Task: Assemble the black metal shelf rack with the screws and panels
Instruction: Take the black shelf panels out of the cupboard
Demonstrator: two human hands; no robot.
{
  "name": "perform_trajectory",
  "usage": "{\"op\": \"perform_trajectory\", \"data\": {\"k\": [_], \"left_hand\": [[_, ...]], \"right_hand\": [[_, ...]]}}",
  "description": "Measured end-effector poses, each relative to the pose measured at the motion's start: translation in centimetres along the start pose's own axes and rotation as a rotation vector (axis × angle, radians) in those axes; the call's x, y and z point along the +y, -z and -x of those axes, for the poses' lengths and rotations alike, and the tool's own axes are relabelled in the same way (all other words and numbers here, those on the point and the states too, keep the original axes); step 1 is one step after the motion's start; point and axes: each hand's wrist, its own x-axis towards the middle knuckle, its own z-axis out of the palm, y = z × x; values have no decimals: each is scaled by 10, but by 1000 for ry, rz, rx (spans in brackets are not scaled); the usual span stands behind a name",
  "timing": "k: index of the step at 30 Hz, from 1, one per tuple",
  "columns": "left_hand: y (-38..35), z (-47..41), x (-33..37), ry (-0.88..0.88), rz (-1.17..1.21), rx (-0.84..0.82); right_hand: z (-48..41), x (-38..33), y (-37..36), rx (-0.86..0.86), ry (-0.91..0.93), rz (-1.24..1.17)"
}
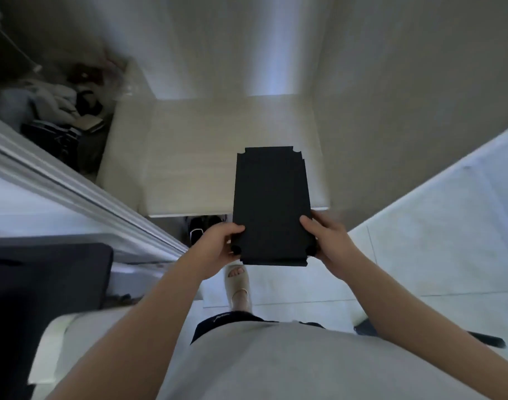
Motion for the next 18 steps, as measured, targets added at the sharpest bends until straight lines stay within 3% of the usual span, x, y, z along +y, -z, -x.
{"op": "perform_trajectory", "data": {"k": [6, 18], "left_hand": [[-45, 46, -104, -7, -40, 245], [-39, 131, -248, 88, -258, 344]], "right_hand": [[66, 63, 50, -30, -54, 24], [179, 177, 92, -28, -230, -54]]}}
